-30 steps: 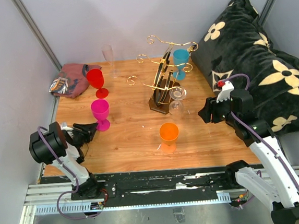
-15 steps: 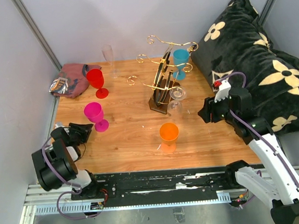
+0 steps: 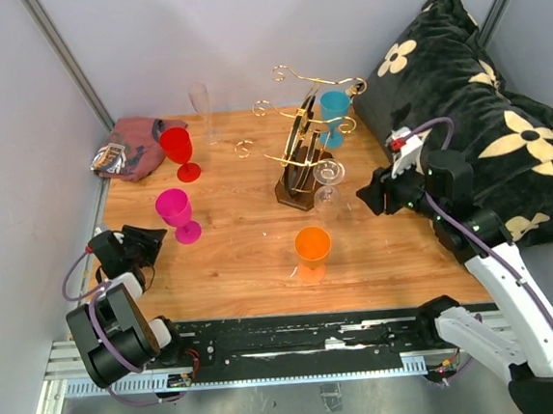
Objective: Take the wine glass off the wine glass rack
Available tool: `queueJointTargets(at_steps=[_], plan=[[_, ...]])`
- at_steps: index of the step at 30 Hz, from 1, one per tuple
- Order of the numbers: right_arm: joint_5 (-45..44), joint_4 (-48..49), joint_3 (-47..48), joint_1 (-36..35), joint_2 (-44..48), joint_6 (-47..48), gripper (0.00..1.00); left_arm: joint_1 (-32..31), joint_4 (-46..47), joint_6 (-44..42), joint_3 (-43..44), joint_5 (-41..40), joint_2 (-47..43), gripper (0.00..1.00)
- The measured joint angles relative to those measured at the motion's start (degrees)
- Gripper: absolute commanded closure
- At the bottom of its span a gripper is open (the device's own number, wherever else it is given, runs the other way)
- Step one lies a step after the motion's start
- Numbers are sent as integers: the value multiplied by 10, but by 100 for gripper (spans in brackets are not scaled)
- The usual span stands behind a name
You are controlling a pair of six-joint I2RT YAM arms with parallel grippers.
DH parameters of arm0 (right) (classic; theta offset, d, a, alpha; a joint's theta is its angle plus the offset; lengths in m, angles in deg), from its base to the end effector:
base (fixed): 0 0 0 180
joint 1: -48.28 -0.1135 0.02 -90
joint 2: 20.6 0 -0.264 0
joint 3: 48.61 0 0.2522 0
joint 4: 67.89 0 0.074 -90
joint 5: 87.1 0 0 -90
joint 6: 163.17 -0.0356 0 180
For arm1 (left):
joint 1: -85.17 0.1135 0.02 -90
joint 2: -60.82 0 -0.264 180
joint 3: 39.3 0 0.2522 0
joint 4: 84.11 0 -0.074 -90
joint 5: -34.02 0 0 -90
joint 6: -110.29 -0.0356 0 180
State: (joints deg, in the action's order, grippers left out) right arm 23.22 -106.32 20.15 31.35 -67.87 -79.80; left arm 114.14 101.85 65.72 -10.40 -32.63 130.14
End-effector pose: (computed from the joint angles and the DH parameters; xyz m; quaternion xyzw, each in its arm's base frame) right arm 0.1669 0.0637 0.3685 -0.1756 0.7783 0.2584 0.5446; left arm 0.1877 0.0878 0.1366 -0.4488 0.7472 -0.2425 0.4260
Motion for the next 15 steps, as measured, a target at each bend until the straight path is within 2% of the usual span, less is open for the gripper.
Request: queueJointTargets(at_steps=[7, 15], plan=[[-97, 8, 16, -186, 8, 133, 56, 0, -23, -2, 0, 0, -23, 48], [-196, 29, 13, -259, -3, 264, 60, 1, -38, -4, 3, 9, -44, 47]])
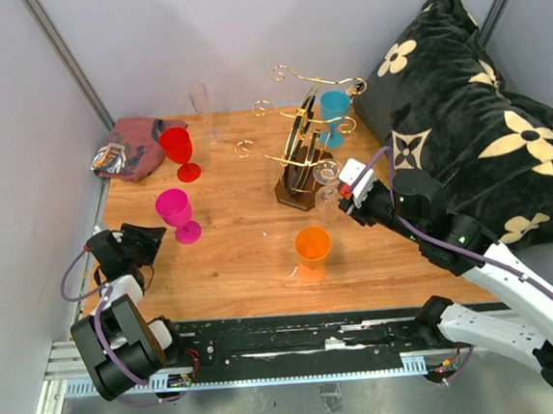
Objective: Take the wine glass off the wine glass rack
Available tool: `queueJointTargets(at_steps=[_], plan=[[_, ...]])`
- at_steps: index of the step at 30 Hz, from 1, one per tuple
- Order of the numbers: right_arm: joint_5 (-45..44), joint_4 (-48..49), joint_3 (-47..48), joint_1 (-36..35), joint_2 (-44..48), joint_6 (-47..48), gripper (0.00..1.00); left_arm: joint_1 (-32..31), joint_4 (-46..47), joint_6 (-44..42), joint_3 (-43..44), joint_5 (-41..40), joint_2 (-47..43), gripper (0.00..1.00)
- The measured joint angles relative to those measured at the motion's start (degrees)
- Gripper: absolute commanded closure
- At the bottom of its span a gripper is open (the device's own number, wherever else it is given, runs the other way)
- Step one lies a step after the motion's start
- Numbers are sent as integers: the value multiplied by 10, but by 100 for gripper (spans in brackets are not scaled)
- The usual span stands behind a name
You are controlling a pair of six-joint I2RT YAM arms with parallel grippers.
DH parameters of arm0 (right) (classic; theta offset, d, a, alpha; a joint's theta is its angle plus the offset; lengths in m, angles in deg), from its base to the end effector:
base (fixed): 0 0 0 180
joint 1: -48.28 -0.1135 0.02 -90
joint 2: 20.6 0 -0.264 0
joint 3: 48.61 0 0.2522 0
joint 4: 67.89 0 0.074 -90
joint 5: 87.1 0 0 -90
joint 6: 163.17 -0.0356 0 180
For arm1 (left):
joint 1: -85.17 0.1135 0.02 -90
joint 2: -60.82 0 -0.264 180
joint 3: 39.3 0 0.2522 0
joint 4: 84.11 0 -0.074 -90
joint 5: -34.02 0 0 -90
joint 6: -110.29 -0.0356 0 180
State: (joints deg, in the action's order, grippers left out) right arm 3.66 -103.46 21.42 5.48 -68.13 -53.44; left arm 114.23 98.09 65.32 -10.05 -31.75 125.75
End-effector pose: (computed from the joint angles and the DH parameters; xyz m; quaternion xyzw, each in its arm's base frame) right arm 0.1329 0.1237 0.3800 -0.4099 0.6671 0.1295 0.6084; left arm 0.1835 0.0852 0.1468 -0.4395 0.7472 -0.2474 0.4328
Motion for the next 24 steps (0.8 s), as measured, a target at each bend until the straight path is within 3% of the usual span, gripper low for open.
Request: queueJointTargets(at_steps=[9, 21, 24], plan=[[-70, 31, -2, -58, -56, 102, 57, 0, -31, -23, 17, -5, -19, 46], [-155, 99, -2, -67, -123, 200, 58, 0, -28, -34, 28, 14, -3, 46], [-171, 111, -1, -67, -147, 217, 69, 0, -26, -35, 28, 20, 4, 46]])
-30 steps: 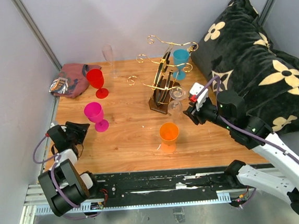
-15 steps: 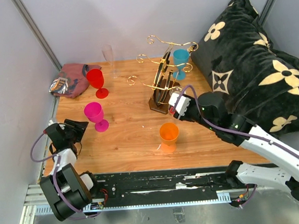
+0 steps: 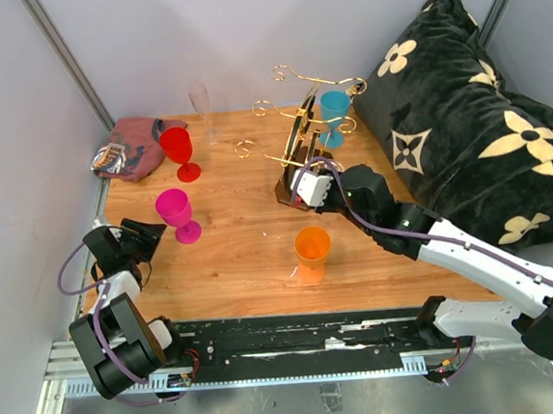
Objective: Take the wine glass off the wine glass rack
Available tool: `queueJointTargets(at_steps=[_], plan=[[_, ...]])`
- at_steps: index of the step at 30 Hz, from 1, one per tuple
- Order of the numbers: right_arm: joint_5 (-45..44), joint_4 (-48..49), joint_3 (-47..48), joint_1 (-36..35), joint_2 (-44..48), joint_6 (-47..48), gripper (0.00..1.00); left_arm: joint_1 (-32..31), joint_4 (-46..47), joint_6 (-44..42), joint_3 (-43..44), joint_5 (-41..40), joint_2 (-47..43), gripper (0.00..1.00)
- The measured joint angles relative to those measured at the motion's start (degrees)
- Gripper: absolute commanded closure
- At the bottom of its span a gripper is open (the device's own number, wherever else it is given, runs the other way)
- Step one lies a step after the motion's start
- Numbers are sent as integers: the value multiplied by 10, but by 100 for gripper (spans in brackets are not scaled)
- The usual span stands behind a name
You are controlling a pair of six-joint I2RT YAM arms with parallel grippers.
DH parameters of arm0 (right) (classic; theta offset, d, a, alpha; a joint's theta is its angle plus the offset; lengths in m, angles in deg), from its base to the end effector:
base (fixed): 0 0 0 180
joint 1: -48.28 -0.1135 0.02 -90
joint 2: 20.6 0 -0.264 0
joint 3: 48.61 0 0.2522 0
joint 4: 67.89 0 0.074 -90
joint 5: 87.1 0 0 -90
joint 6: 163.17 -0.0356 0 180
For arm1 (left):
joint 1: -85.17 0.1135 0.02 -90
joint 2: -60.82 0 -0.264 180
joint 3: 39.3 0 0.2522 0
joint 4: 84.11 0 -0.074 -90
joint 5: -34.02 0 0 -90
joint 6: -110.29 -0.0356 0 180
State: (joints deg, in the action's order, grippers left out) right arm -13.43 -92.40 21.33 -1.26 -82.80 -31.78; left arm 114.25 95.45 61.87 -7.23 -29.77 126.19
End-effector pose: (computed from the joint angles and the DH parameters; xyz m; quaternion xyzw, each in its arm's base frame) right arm 0.1701 0.1840 0.3498 -0.5069 0.6176 -0.0718 0.5970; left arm 0.1902 0.0878 0.1562 -0.4095 0.7625 -0.2488 0.4347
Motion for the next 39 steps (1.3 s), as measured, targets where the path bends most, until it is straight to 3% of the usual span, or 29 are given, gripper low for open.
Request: queueJointTargets(at_steps=[6, 13, 30, 39], plan=[[-19, 14, 10, -1, -18, 15, 87, 0, 8, 0, 0, 10, 3, 46], [-24, -4, 21, -2, -18, 15, 99, 0, 8, -1, 2, 16, 4, 46], [-132, 21, -4, -3, -3, 62, 99, 0, 14, -4, 2, 28, 9, 47], [-132, -4, -4, -3, 17, 61, 99, 0, 16, -5, 2, 31, 10, 47]])
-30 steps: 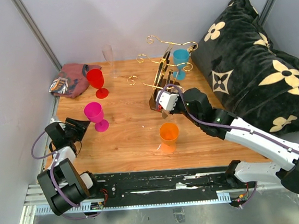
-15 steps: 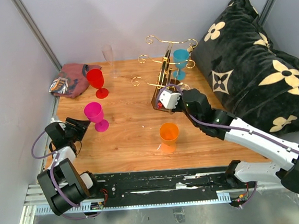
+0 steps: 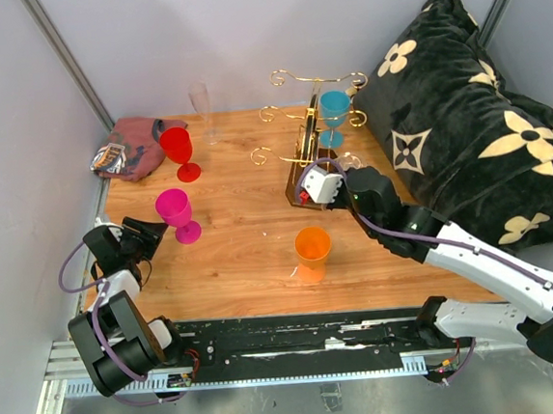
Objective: Take the wine glass off the wine glass rack
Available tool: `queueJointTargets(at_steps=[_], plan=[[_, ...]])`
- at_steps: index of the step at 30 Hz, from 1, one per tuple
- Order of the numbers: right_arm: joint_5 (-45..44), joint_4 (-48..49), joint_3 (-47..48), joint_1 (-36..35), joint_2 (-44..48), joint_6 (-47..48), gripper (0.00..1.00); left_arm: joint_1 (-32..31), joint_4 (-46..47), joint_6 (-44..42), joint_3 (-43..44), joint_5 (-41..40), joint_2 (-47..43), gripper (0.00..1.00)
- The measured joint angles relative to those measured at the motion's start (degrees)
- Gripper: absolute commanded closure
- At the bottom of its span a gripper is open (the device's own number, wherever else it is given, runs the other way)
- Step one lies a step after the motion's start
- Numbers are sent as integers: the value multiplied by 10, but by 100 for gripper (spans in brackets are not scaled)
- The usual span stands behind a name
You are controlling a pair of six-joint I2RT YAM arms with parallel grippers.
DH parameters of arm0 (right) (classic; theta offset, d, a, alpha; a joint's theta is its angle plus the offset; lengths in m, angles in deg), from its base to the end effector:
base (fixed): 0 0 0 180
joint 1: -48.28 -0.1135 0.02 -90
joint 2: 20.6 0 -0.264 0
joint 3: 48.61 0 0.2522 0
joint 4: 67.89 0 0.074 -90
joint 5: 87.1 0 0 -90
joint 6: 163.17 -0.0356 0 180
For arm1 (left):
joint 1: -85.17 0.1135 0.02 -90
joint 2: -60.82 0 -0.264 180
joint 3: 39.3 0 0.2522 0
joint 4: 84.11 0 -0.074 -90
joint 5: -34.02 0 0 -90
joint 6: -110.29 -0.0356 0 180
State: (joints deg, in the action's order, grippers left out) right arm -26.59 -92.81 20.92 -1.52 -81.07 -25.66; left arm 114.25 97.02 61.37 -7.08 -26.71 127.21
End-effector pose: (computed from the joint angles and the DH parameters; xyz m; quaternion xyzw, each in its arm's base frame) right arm 0.1682 0.1719 0.3542 -0.4779 0.6249 -0.1914 0.5869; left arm 0.1929 0.0873 0.1565 -0.3902 0.7652 -0.2691 0.4356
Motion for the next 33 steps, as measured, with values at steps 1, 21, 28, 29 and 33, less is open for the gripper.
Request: queueJointTargets(at_steps=[1, 21, 28, 29, 33], plan=[[2, -9, 2, 0, 2, -5, 99, 0, 0, 0, 0, 0, 0, 47], [14, -70, 58, 9, -11, -55, 93, 0, 0, -4, 0, 0, 0, 47], [22, -74, 64, 24, -10, -71, 99, 0, 0, -4, 0, 0, 0, 48], [24, -74, 64, 26, -10, -71, 99, 0, 0, -5, 0, 0, 0, 47], [30, -75, 65, 29, -9, -75, 99, 0, 0, -6, 0, 0, 0, 48]])
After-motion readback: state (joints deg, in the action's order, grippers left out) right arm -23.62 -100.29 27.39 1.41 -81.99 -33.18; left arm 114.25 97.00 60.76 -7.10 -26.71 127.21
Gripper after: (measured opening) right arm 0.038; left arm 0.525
